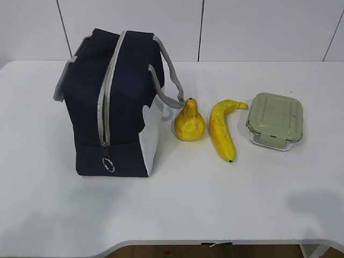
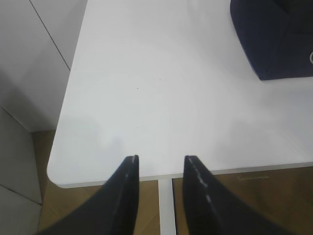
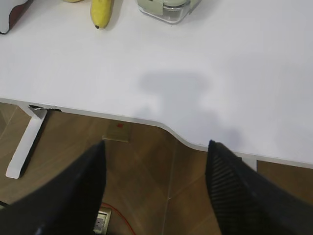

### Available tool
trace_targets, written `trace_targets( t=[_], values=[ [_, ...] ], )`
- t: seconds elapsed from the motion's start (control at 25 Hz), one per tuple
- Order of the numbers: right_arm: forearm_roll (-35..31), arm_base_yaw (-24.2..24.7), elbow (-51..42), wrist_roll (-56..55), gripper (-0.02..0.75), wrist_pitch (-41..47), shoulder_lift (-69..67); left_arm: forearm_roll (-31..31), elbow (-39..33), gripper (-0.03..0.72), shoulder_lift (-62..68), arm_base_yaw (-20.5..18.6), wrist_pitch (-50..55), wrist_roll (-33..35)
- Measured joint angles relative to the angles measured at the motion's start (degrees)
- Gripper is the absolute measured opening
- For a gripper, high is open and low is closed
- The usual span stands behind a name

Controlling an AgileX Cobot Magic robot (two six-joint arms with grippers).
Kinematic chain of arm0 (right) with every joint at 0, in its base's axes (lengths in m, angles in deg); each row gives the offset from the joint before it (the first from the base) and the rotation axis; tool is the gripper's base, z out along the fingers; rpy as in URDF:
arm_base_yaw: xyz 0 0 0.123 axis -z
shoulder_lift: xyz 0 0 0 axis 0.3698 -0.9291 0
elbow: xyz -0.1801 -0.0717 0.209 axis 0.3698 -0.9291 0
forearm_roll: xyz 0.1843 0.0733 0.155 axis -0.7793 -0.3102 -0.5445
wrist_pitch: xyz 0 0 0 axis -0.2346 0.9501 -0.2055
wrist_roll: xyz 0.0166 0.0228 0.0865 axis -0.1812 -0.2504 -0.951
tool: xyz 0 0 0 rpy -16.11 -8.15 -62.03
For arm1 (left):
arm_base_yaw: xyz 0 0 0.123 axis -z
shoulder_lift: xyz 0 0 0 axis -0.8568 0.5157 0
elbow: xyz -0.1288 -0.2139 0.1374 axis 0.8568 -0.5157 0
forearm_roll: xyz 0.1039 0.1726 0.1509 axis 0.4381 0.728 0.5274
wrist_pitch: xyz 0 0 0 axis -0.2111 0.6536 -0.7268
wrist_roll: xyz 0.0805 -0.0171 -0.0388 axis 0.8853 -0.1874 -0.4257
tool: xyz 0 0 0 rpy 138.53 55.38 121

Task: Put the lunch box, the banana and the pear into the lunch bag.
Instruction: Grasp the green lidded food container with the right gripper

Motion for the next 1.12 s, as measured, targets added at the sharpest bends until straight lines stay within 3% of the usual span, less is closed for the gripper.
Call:
trace_targets(
  t=[1.12],
  values=[
    [0.0,0.0,0.0,0.0,0.512,0.0,0.0,0.0,0.0,0.237,0.0,0.0,0.0,0.0]
  ],
)
